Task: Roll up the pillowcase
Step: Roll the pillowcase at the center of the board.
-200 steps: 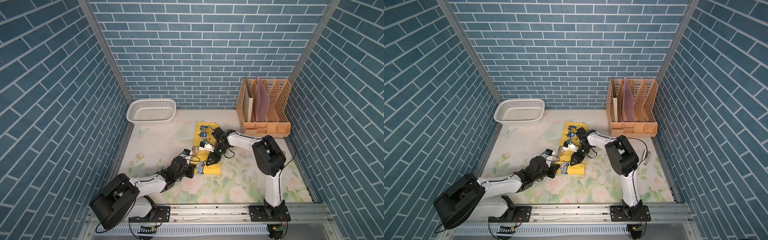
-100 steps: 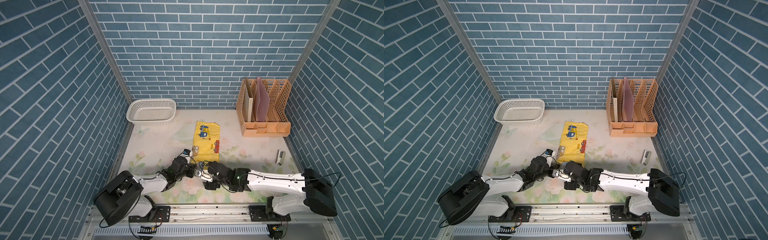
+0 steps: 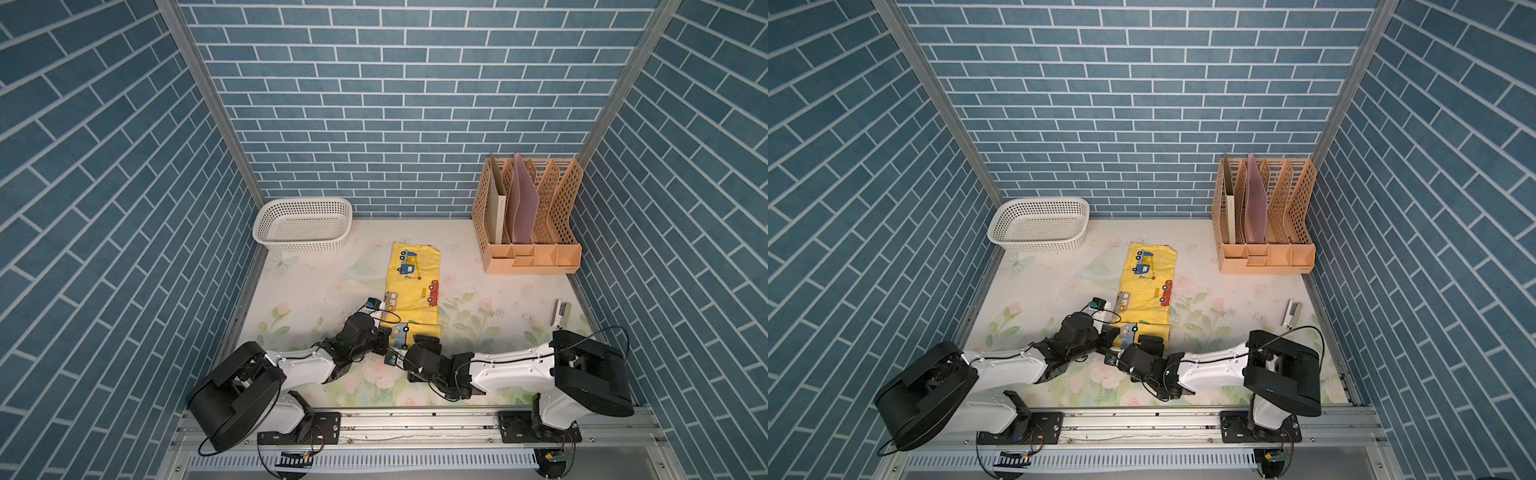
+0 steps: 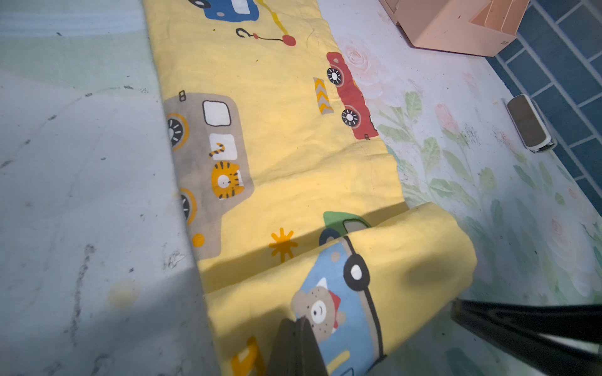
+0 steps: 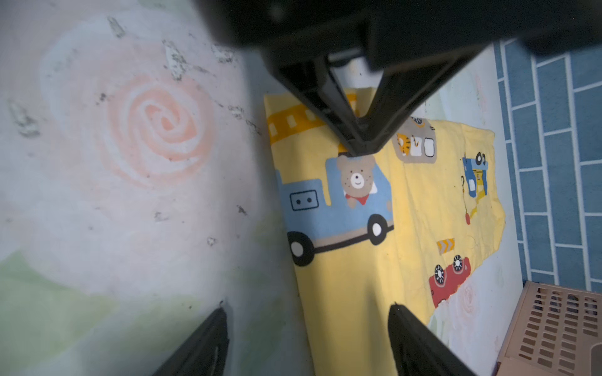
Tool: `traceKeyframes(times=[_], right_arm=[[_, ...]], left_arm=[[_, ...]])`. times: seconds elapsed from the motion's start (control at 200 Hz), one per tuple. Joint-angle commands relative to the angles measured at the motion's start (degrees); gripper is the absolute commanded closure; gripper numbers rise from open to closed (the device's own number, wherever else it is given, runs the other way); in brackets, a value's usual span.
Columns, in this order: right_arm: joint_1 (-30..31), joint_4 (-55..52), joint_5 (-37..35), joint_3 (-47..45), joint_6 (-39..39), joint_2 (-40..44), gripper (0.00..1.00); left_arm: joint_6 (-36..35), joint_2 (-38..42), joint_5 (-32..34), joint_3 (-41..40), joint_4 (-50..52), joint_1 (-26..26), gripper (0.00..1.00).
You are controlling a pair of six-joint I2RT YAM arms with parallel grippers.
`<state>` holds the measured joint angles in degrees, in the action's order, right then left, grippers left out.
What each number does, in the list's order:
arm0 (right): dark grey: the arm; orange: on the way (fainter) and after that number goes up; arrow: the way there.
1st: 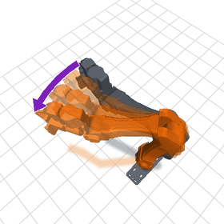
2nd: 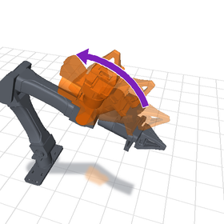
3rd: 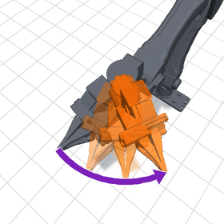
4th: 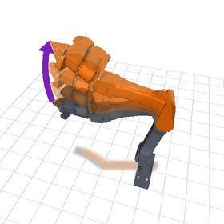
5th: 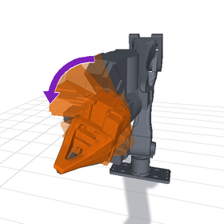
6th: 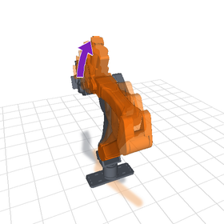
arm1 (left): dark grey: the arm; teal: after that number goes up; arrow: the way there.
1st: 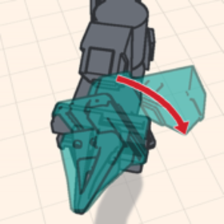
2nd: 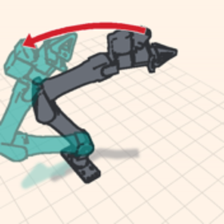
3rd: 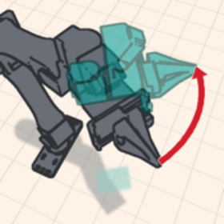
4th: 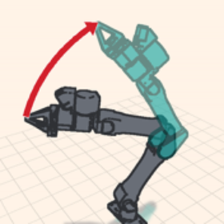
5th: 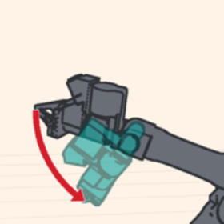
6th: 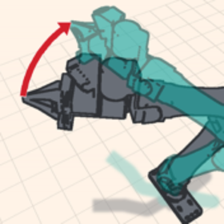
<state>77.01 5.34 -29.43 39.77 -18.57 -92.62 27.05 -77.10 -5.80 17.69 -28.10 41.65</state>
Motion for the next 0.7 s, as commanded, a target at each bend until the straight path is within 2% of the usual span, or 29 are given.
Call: traceKeyframes(times=[0.0, 0.105, 0.28, 0.4, 0.53, 0.695], right_arm=[[-1.3, 2.5, -1.6, 0.2, -0.6, -3.1, 0.27], [-2.5, 3.0, -2.0, 0.3, -2.4, -4.9, 0.41], [-4.2, 2.2, 0.6, 1.1, -4.2, -7.1, 0.56], [-5.0, 0.9, 3.5, 1.9, -4.6, -8.4, 0.74], [-5.5, -0.4, 6.2, 2.3, -4.7, -9.1, 1.0], [-7.2, -6.5, 13.3, 4.9, -3.6, -7.2, 1.0]], left_arm=[[-0.4, 1.1, 0.1, -0.2, -0.2, 0.2, 1.0], [-0.3, 1.1, 0.3, -0.3, -0.1, 0.2, 1.0], [-0.2, 1.4, 0.3, -0.6, -0.4, 0.1, 1.0], [0.5, 2.2, 0.1, -1.0, -1.0, 0.0, 1.0], [1.3, 4.0, 0.0, -1.5, -1.3, -0.3, 1.0], [2.3, 9.0, 1.5, -2.5, 1.4, -2.3, 1.0]])
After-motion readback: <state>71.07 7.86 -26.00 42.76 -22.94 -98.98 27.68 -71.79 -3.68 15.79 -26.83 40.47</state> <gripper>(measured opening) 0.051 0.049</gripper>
